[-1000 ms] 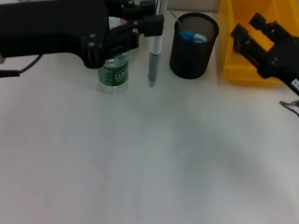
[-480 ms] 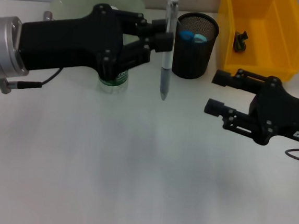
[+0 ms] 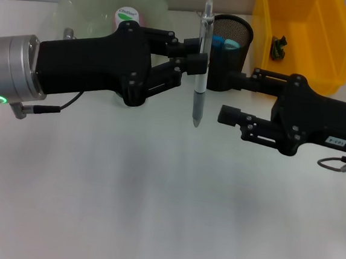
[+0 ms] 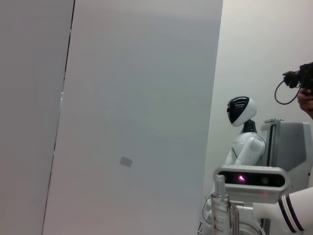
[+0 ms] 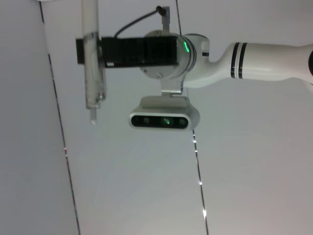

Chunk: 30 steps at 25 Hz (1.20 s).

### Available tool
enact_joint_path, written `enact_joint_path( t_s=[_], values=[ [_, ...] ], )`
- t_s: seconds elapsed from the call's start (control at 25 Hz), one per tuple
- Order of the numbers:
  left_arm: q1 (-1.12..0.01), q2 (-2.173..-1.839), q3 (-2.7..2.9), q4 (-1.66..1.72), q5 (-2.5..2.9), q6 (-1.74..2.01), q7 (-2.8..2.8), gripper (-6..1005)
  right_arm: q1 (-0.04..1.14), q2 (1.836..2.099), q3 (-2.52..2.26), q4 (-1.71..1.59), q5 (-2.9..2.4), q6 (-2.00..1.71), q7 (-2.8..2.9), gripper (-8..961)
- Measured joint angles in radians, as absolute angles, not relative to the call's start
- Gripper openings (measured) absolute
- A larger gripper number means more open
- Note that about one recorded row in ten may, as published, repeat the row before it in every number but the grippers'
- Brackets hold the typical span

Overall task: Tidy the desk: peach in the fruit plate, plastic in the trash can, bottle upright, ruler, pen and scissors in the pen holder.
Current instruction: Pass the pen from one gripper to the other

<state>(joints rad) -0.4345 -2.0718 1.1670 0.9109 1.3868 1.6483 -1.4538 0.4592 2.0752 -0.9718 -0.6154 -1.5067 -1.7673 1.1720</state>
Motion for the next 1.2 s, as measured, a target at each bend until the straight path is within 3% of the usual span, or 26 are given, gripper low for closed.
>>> enact_joint_path(
  t_s=[1.2],
  values=[
    [-0.444,-2.074,1.172,0.897,1.387,1.665,-1.440,180,0.532,2.082,-1.057,-0.607,-1.505,-1.699,1.198,566]
  ],
)
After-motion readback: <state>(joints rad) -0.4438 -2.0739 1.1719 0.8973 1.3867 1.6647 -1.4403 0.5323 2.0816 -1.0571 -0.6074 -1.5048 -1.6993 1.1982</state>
